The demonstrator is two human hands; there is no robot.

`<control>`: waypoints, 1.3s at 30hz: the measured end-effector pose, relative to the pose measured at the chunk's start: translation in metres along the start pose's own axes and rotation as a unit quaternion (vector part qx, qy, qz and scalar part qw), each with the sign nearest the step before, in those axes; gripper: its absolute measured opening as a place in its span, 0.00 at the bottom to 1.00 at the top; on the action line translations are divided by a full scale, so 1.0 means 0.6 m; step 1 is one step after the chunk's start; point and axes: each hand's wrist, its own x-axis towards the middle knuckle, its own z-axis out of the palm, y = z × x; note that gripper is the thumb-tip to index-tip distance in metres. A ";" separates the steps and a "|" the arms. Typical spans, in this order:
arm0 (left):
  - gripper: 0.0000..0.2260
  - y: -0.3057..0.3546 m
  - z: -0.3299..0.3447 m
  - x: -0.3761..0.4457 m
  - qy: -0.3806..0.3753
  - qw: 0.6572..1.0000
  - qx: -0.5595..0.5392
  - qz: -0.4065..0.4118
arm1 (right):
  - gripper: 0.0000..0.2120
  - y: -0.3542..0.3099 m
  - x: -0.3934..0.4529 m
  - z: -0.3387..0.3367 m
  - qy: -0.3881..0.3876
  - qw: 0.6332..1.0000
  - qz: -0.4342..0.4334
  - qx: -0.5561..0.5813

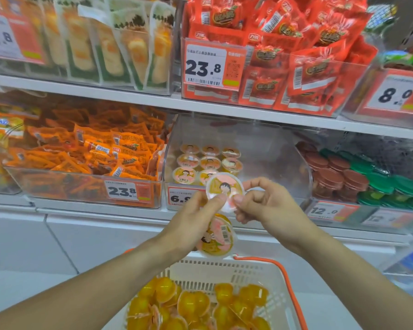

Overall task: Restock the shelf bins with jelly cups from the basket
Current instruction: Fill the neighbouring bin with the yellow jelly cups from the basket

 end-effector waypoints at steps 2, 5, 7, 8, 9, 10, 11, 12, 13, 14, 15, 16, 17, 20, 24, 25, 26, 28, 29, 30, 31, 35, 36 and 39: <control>0.19 0.004 0.000 0.005 0.024 0.998 -0.036 -0.052 | 0.10 -0.012 0.019 -0.013 0.040 0.996 -0.034 -0.066; 0.19 -0.006 -0.006 0.015 0.046 0.984 -0.132 -0.110 | 0.10 -0.024 0.070 -0.040 0.129 0.969 -0.055 -0.204; 0.18 -0.016 -0.010 0.021 0.058 0.975 -0.174 -0.125 | 0.09 -0.018 0.117 -0.058 0.163 0.963 -0.013 -0.217; 0.18 -0.020 -0.010 0.024 0.059 0.971 -0.189 -0.133 | 0.08 -0.012 0.141 -0.063 0.165 0.963 0.018 -0.211; 0.18 -0.024 -0.011 0.028 0.061 0.969 -0.197 -0.139 | 0.07 -0.003 0.165 -0.066 0.157 0.964 0.052 -0.207; 0.17 -0.029 -0.012 0.031 0.060 0.967 -0.200 -0.144 | 0.04 0.008 0.186 -0.067 0.141 0.964 0.090 -0.208; 0.17 -0.034 -0.012 0.033 0.061 0.967 -0.199 -0.149 | 0.04 0.017 0.203 -0.069 0.124 0.960 0.129 -0.217; 0.16 -0.038 -0.013 0.036 0.062 0.966 -0.198 -0.154 | 0.06 0.028 0.217 -0.071 0.108 0.954 0.168 -0.223; 0.15 -0.040 -0.013 0.038 0.061 0.966 -0.198 -0.157 | 0.08 0.038 0.228 -0.075 0.094 0.947 0.200 -0.234; 0.15 -0.041 -0.014 0.039 0.059 0.965 -0.201 -0.159 | 0.10 0.045 0.234 -0.077 0.081 0.938 0.222 -0.255; 0.14 -0.040 -0.015 0.041 0.058 0.964 -0.204 -0.161 | 0.11 0.049 0.238 -0.079 0.067 0.929 0.236 -0.279; 0.14 -0.039 -0.016 0.043 0.057 0.962 -0.209 -0.164 | 0.12 0.053 0.242 -0.079 0.058 0.923 0.243 -0.293; 0.14 -0.039 -0.017 0.045 0.056 0.961 -0.213 -0.167 | 0.12 0.055 0.244 -0.080 0.053 0.921 0.246 -0.297; 0.17 -0.048 -0.018 0.052 0.045 0.960 -0.213 -0.176 | 0.13 0.060 0.248 -0.080 0.052 0.923 0.241 -0.297; 0.23 -0.052 -0.012 0.055 0.005 0.958 -0.237 -0.161 | 0.03 0.065 0.253 -0.079 0.046 0.938 0.237 -0.248; 0.23 -0.051 -0.011 0.056 -0.003 0.956 -0.247 -0.157 | 0.03 0.067 0.254 -0.081 0.045 0.938 0.233 -0.251; 0.23 -0.047 -0.010 0.055 -0.008 0.954 -0.258 -0.152 | 0.03 0.068 0.255 -0.082 0.042 0.938 0.231 -0.254; 0.22 -0.039 -0.006 0.053 -0.016 0.951 -0.279 -0.134 | 0.05 0.069 0.254 -0.081 0.037 0.939 0.228 -0.256; 0.21 -0.034 -0.004 0.050 -0.015 0.948 -0.292 -0.121 | 0.05 0.069 0.254 -0.081 0.042 0.940 0.223 -0.256; 0.20 -0.029 -0.001 0.047 -0.010 0.944 -0.311 -0.108 | 0.04 0.067 0.254 -0.081 0.053 0.937 0.219 -0.268; 0.20 -0.024 0.001 0.044 -0.002 0.939 -0.331 -0.097 | 0.03 0.064 0.253 -0.082 0.060 0.928 0.214 -0.299; 0.19 -0.012 0.004 0.042 0.015 0.924 -0.375 -0.078 | 0.09 0.036 0.236 -0.076 0.117 0.875 0.112 -0.457; 0.20 -0.011 0.002 0.042 0.015 0.924 -0.374 -0.077 | 0.10 0.025 0.223 -0.069 0.148 0.870 0.040 -0.468; 0.21 -0.009 -0.005 0.045 0.019 0.936 -0.345 -0.071 | 0.05 -0.017 0.158 -0.034 0.109 0.921 -0.108 -0.359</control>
